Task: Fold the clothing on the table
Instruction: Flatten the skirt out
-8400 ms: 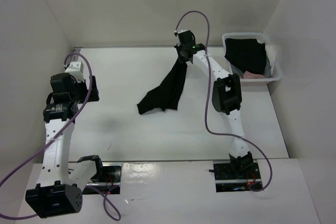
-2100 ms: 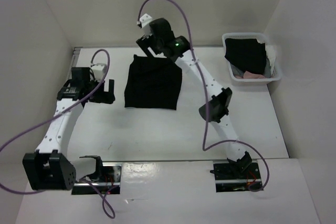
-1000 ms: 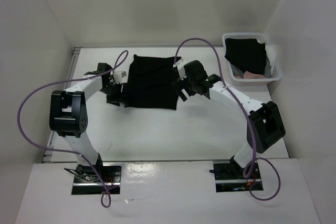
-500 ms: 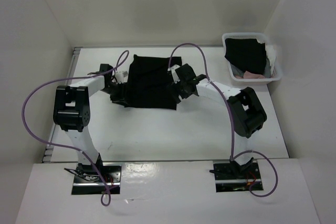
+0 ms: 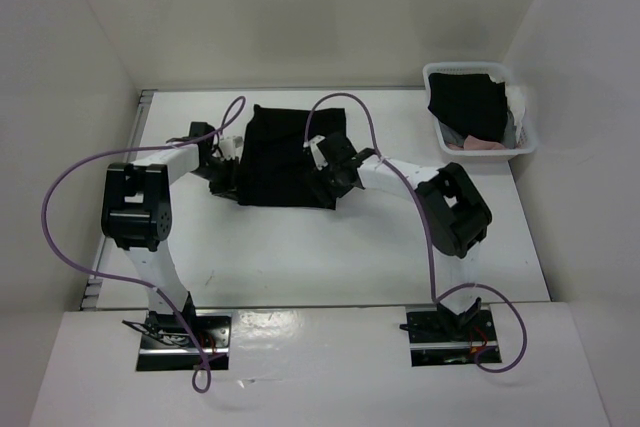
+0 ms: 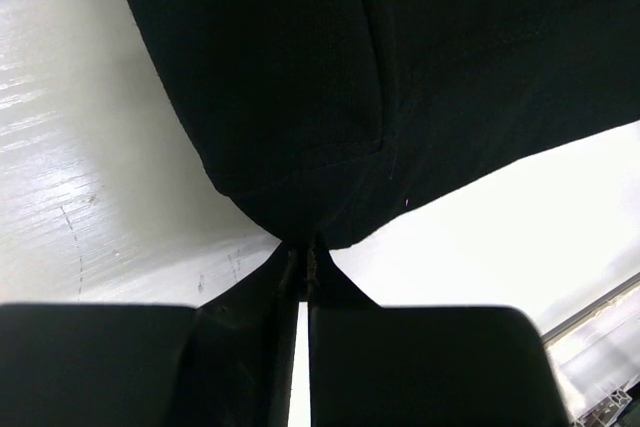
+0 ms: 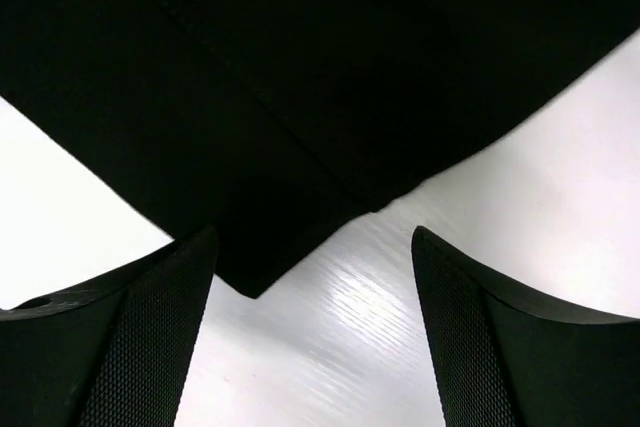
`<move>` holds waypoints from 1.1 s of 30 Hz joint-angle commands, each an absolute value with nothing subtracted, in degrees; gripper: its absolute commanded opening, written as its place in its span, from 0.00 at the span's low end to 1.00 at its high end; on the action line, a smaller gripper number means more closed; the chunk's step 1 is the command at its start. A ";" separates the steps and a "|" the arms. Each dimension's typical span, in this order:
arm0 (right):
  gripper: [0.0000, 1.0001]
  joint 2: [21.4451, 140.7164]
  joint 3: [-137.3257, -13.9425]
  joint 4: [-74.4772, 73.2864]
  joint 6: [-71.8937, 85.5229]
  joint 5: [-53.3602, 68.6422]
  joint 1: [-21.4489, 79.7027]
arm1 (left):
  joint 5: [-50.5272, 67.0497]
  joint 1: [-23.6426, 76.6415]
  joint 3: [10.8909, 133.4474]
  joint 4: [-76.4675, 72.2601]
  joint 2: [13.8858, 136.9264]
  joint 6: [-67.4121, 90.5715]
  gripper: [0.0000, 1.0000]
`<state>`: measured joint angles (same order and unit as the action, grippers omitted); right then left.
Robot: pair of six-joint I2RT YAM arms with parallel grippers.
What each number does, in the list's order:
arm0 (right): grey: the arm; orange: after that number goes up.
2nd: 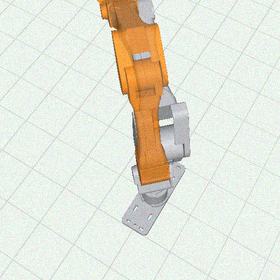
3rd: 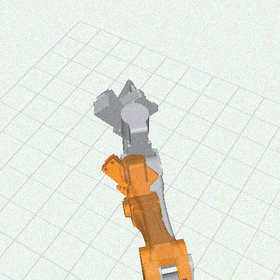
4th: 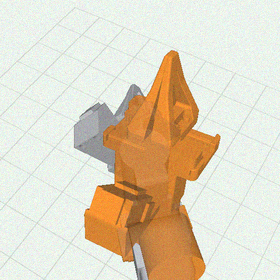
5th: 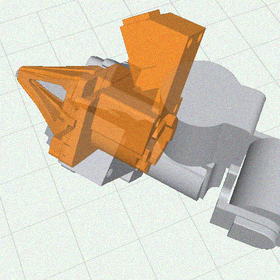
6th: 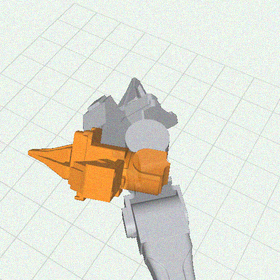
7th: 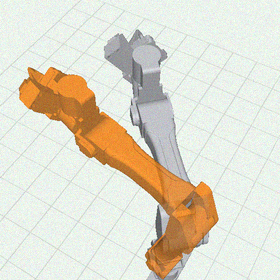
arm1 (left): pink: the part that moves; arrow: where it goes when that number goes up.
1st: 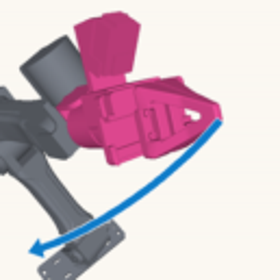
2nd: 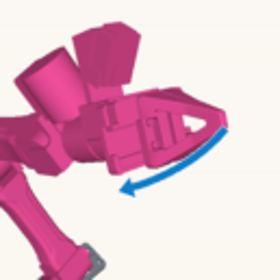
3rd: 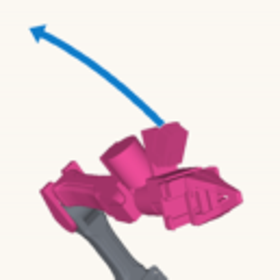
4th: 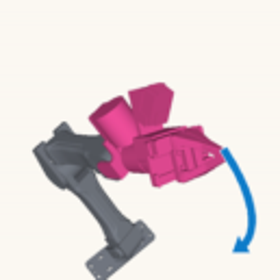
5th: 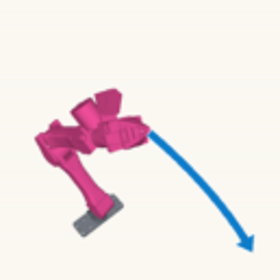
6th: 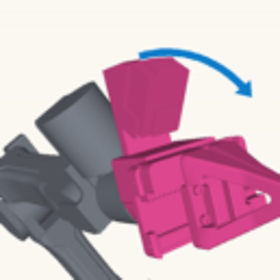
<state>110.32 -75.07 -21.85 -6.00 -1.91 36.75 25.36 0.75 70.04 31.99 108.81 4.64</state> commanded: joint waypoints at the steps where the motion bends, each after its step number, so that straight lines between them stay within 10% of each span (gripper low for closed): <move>1: 0.82 112.14 -76.99 -21.88 -5.10 -0.18 37.97 | 25.93 0.00 70.75 33.31 109.69 3.78 0.07; 13: 0.70 111.53 -75.32 -22.41 -5.62 1.40 38.50 | 27.86 -1.05 70.75 33.31 109.69 3.25 0.03; 20: 0.41 112.24 -74.79 -23.03 -6.68 2.46 38.50 | 28.39 -1.05 70.22 33.31 110.21 2.73 0.02; 25: 0.03 114.87 -75.85 -24.17 -7.21 3.16 38.50 | 28.39 -1.58 70.22 33.31 110.21 2.20 0.00; 33: 0.00 105.58 -80.24 -27.68 -9.05 1.85 36.74 | 30.76 -2.11 75.14 36.90 102.41 1.14 0.00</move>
